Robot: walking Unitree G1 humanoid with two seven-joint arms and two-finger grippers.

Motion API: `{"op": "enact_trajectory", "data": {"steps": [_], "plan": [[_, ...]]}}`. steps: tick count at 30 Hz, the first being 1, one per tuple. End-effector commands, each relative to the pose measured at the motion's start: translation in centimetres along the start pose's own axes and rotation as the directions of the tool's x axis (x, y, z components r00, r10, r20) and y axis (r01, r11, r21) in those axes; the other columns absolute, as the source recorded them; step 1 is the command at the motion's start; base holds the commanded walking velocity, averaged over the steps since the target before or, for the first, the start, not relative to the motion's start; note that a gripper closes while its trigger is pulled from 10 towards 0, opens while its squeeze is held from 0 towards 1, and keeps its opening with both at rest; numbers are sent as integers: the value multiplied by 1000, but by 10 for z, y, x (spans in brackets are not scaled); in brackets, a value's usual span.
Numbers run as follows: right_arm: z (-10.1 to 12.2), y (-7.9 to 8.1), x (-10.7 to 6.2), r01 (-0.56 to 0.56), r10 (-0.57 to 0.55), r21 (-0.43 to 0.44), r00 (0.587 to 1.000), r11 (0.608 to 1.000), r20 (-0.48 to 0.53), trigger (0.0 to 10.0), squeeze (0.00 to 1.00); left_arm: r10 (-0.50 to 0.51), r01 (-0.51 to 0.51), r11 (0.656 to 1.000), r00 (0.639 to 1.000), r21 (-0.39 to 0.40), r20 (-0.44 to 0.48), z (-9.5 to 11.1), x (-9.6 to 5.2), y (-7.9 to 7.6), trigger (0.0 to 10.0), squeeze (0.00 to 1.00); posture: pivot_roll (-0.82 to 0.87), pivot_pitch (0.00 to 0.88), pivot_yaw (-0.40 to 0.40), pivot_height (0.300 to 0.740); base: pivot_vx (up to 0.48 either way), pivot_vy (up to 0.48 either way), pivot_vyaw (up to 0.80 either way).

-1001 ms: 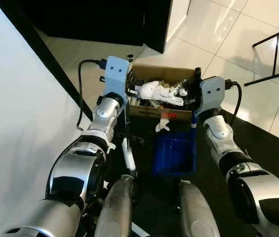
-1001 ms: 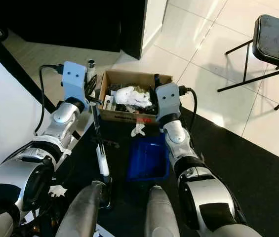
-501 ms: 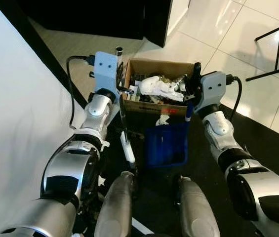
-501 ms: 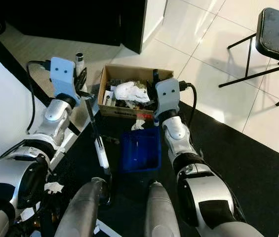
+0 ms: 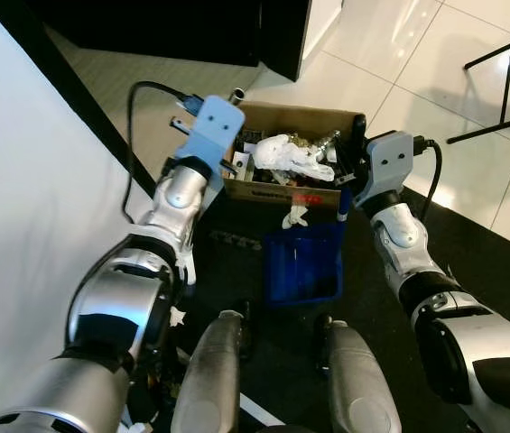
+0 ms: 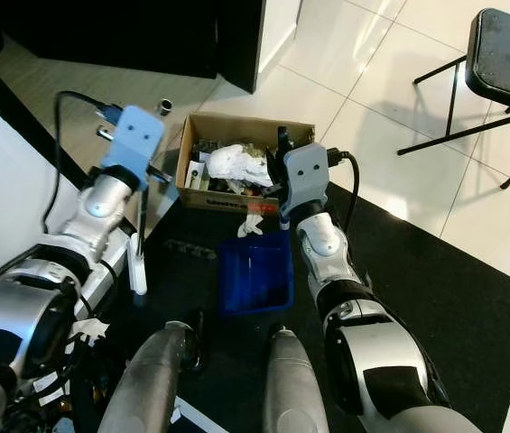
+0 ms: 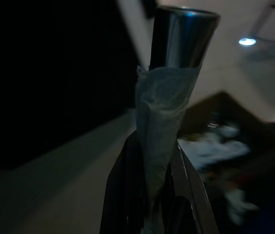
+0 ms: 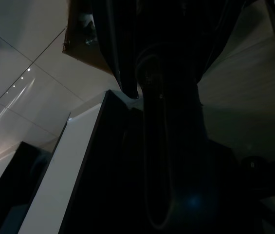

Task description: Sweep floor

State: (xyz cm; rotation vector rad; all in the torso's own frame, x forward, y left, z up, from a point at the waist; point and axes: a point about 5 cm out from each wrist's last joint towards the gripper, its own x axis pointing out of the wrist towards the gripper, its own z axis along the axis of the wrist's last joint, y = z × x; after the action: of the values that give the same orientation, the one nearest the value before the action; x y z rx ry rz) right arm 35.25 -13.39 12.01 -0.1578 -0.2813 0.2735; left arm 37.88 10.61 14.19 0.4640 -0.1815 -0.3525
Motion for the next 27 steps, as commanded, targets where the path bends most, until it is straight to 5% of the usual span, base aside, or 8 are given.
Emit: {"op": "enact_trajectory", "data": {"steps": [1,10,18,19,23,24,25,27], "plan": [[-3,2,-5,-5,5,0,1000,1000,9,10000,0,-54,54,999,998,-10,-28,-5,-2,-12,10000,0,-19,291,2,740,0,0,0],[-6,2,-12,-5,5,2,1000,1000,12,10000,0,-63,60,965,998,-254,-7,6,5,-34,10000,0,-30,289,9,740,0,0,0],[-7,0,-13,-1,1,1,1000,1000,10,10000,0,-58,56,922,998,-382,7,6,5,-42,10000,0,-35,287,12,740,0,0,0],[-7,-1,-14,0,0,1,1000,1000,10,10000,0,-58,66,885,998,-460,31,9,6,-44,10000,0,-32,284,13,740,0,0,0],[-8,-2,-14,3,-3,1,1000,1000,9,10000,0,-63,92,841,995,-533,73,16,9,-46,10000,0,-30,282,13,740,0,0,0],[-8,-2,-15,3,-3,1,1000,1000,8,10000,0,-67,108,823,993,-558,93,19,10,-47,10000,0,-28,279,14,740,0,0,0],[-8,-3,-15,4,-4,3,1000,1000,4,10000,0,-112,187,770,981,-611,159,29,13,-54,10000,0,-23,274,16,740,0,0,0],[-8,-3,-15,4,-4,3,1000,1000,3,10000,0,-133,220,750,974,-624,185,32,14,-57,10000,0,-22,273,16,740,0,0,0]]}}
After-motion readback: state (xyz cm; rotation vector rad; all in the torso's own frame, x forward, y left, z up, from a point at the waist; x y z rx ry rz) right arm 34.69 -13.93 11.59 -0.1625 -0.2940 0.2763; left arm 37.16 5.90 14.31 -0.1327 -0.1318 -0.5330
